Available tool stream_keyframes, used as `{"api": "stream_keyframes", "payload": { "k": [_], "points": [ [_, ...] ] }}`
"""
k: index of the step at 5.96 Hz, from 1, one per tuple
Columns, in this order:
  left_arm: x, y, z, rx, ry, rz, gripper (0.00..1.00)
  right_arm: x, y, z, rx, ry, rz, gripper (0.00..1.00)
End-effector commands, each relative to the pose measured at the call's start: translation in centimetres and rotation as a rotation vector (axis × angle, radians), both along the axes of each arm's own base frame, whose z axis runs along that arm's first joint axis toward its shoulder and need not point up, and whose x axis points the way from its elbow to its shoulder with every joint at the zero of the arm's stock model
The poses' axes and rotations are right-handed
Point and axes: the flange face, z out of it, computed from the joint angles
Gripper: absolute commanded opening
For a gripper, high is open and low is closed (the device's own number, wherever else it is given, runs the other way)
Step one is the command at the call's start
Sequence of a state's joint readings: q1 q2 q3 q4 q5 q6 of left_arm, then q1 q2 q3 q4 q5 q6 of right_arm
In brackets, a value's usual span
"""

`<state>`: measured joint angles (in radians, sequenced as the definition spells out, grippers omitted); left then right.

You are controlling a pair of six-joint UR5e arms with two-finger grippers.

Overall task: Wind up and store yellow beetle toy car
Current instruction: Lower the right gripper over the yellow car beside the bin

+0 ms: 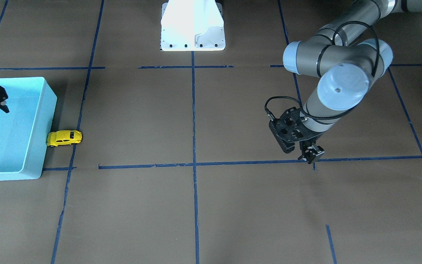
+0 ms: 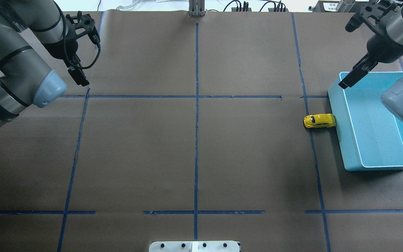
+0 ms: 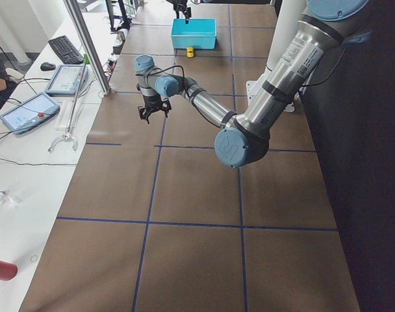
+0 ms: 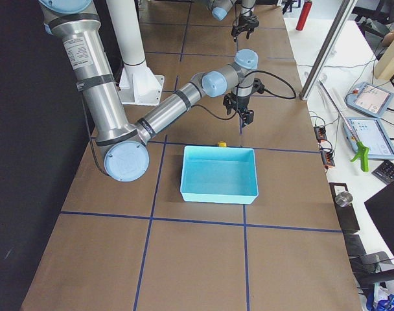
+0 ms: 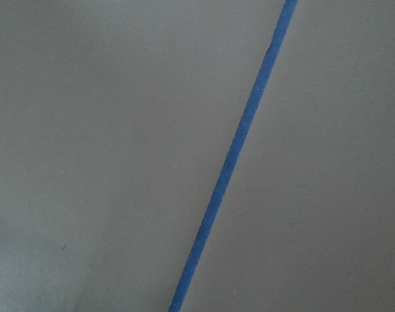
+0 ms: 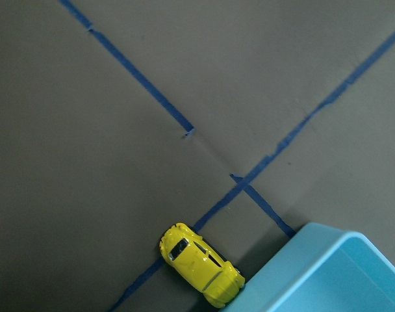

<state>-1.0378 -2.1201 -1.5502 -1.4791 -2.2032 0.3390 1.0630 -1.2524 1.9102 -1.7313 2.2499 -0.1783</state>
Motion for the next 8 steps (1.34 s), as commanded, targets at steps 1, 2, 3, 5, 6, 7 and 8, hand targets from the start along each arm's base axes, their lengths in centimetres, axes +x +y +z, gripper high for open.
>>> {"api": "stream_keyframes", "payload": {
  "k": [1,2,3,5,6,7,8],
  "points": [
    [-11.1,-0.4,8.1,-0.231,-0.009,-0.213,1.0,-2.5,1.5,1.4,0.239,0.007,-0.276,1.0],
    [-16.7,1.0,12.8,-0.409,0.025,-0.35,1.0,-2.7,2.3,3.5,0.339,0.015,-0.407,1.0],
    [-22.5,2.1,15.8,-0.493,0.031,-0.441,1.0,-3.9,4.1,5.9,0.41,0.006,-0.482,1.0],
    [-31.0,7.8,24.9,-0.633,0.004,-0.583,1.0,-7.0,5.8,10.2,0.483,-0.014,-0.53,1.0],
    [-31.6,8.3,26.1,-0.704,-0.003,-0.644,1.0,-7.8,6.0,10.9,0.486,0.005,-0.539,1.0],
    [-31.7,8.3,25.9,-0.752,-0.004,-0.702,1.0,-8.1,5.8,10.8,0.494,0.016,-0.539,1.0],
    [-32.1,8.4,26.1,-0.754,-0.003,-0.705,1.0,-8.8,5.7,11.0,0.493,0.025,-0.544,1.0]
  ]
}}
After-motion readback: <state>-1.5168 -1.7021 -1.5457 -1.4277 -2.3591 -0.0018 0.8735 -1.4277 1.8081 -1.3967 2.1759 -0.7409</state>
